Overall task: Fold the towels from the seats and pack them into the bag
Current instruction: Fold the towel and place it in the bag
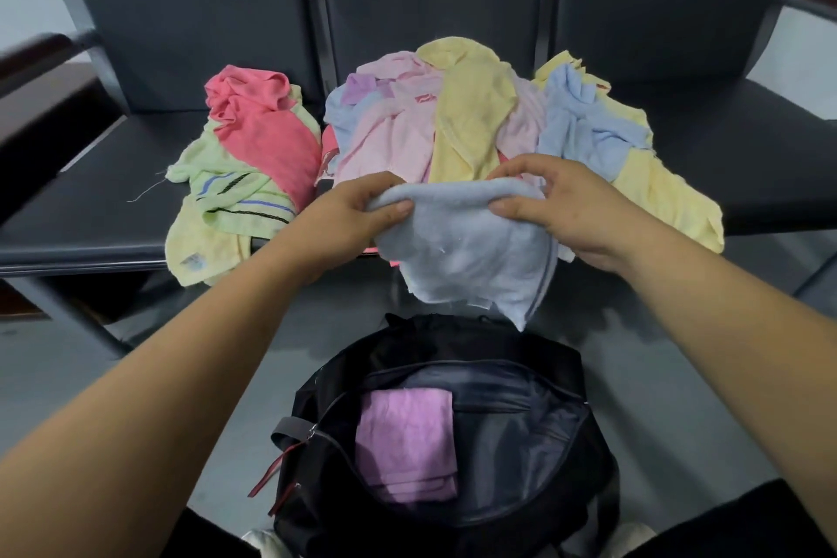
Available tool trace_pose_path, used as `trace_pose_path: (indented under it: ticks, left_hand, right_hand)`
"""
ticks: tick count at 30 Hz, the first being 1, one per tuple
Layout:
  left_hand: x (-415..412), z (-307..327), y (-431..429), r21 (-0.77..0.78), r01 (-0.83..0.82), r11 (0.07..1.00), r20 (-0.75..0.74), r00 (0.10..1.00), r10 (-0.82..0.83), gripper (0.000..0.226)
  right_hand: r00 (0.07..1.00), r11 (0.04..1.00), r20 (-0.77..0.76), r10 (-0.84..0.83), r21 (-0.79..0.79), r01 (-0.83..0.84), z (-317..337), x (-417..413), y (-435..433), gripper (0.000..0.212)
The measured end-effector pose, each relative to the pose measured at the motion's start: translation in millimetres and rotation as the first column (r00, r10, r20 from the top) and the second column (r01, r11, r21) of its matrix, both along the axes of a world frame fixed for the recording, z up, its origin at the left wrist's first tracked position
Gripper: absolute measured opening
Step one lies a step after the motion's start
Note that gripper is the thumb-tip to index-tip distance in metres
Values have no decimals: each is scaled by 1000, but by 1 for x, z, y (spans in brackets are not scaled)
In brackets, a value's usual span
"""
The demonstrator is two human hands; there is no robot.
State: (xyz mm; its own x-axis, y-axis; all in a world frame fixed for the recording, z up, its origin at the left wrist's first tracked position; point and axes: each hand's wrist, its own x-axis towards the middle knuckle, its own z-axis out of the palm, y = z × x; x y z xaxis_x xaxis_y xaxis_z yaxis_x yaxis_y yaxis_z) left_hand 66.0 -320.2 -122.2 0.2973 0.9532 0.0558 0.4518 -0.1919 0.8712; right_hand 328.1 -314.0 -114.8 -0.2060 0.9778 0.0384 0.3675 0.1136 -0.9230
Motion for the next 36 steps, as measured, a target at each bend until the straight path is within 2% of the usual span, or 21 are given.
trace_pose_path:
  ticks: [4,6,8,10,11,12,13,14,15,16,17,19,21,24,26,28,30,32,34,35,36]
  left_hand:
    - [4,2,1,-260,-142,955,259,943,211,10]
    - [8,4,2,-377,-144,915,383,875,295,8]
    - [9,5,1,-444,-65,894,466,835,292,20]
    - [10,6,-2,-446,26,895,479,851,214,32]
    - [9,6,-3,-417,35,908,422,892,160,33]
    - [6,6,-4,-354,8,935,286,953,100,32]
    - [4,5,-3,-257,-30,966,106,993,59,27]
    - [3,4,-4,-158,-57,986,-54,997,49,21]
    - [4,2,-4,-78,-62,995,-158,986,49,15]
    - [6,1,-5,-22,-61,998,-215,975,55,11]
    - [9,-1,-5,18,-62,998,-250,966,65,11]
    - [13,-3,-5,62,-59,996,-263,962,74,13]
    - [10,-4,-1,50,-49,998,-198,979,58,14]
    - [5,-4,1,-35,-79,996,3,997,79,8]
    - [9,-5,2,-131,-170,977,154,970,190,9]
    - [13,-5,3,-231,-224,947,262,923,282,11]
    - [13,-5,4,-289,-175,941,324,907,268,16]
    - [8,-3,5,-203,-117,972,173,973,153,33]
    - [6,-2,4,-38,-80,996,-156,985,74,38]
    - [6,-3,4,42,-69,997,-290,954,78,34]
    - [7,-5,4,103,-64,993,-366,925,98,30]
  right_hand:
    - [944,954,-294,-149,-295,59,-2,-2,4,32]
    - [910,885,-353,-219,-464,33,-2,-2,4,29]
    - [884,827,-405,-235,-561,-37,-3,-1,5,21]
    - [843,804,-516,-154,-562,-197,-2,4,6,33]
    - [840,801,-533,-103,-545,-248,1,7,7,40]
    - [874,805,-483,-46,-536,-254,6,9,7,44]
    - [936,820,-351,18,-530,-214,9,11,6,44]
    - [987,851,-129,92,-505,-145,11,12,4,41]
    - [985,893,116,131,-446,-66,10,12,2,36]
    - [951,931,285,117,-365,-5,9,10,0,30]
    - [938,956,338,74,-293,30,7,8,0,25]
    - [977,968,213,18,-248,36,2,6,0,17]
    - [1000,950,-2,-30,-310,28,0,8,1,17]
    - [963,923,-228,-141,-383,45,-2,10,5,13]
    - [907,899,-369,-203,-437,23,-3,10,7,14]
    - [833,876,-503,-232,-481,-47,-2,10,8,30]
    - [815,867,-550,-182,-480,-131,1,12,7,48]
    - [913,892,-404,-58,-432,-134,3,13,5,50]
    - [998,965,39,44,-261,-32,2,13,3,49]
    - [962,989,271,29,-149,12,2,13,2,47]
    - [908,997,419,3,-69,29,0,13,3,45]
